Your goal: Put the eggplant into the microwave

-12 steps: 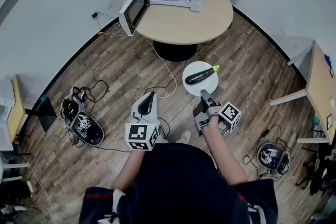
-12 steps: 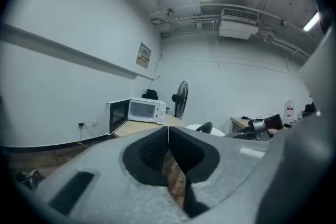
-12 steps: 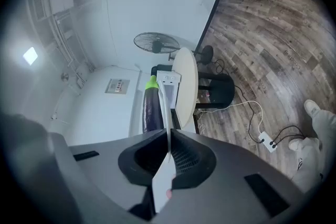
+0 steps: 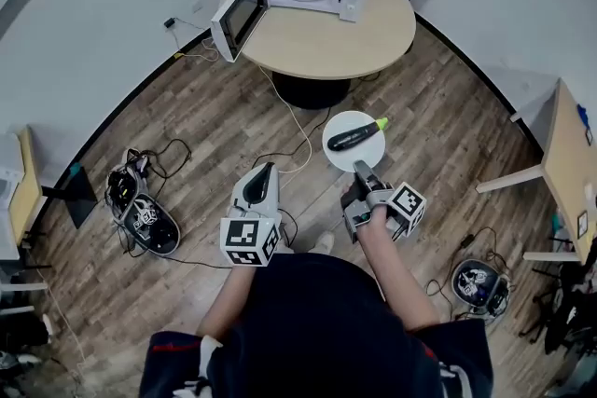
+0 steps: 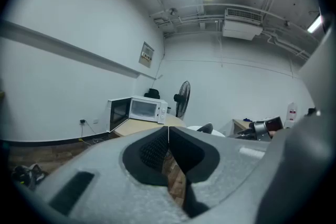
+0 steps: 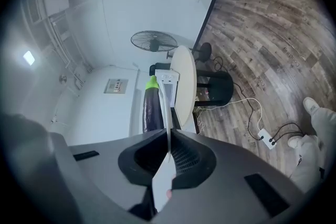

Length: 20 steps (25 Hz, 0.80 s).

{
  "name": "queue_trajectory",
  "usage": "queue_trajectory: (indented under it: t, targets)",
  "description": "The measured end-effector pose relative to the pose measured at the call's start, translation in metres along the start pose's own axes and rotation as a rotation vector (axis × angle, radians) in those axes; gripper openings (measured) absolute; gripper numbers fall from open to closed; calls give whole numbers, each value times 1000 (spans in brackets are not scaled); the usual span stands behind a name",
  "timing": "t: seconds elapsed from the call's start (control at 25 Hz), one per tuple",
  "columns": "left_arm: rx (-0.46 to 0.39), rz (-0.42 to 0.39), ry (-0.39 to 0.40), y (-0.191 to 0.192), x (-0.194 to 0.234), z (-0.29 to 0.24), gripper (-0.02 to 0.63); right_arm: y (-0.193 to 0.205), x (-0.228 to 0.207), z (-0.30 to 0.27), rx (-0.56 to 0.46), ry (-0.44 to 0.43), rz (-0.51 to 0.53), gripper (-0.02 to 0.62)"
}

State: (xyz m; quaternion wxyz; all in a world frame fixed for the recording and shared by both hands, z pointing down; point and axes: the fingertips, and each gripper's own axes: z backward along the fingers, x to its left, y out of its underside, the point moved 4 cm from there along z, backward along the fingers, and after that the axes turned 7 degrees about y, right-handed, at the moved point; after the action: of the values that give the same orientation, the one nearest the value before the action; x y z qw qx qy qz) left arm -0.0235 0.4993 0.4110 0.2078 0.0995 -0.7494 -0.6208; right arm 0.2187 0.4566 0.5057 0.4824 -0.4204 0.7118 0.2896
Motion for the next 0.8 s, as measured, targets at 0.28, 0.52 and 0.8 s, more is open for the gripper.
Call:
queue_trajectory:
  t: [0.28,0.52,0.8]
  targets:
    - [3,-33,-23,0,-19,-16,20,-20,-9,0,34,10,9,20]
    - [8,-23,-43,11,-38,-36,20,-46,-20,-1,63,15,11,20]
    - [45,-32,-46,23,-49,-51,20,-65,-31,-10,76,16,-6,20]
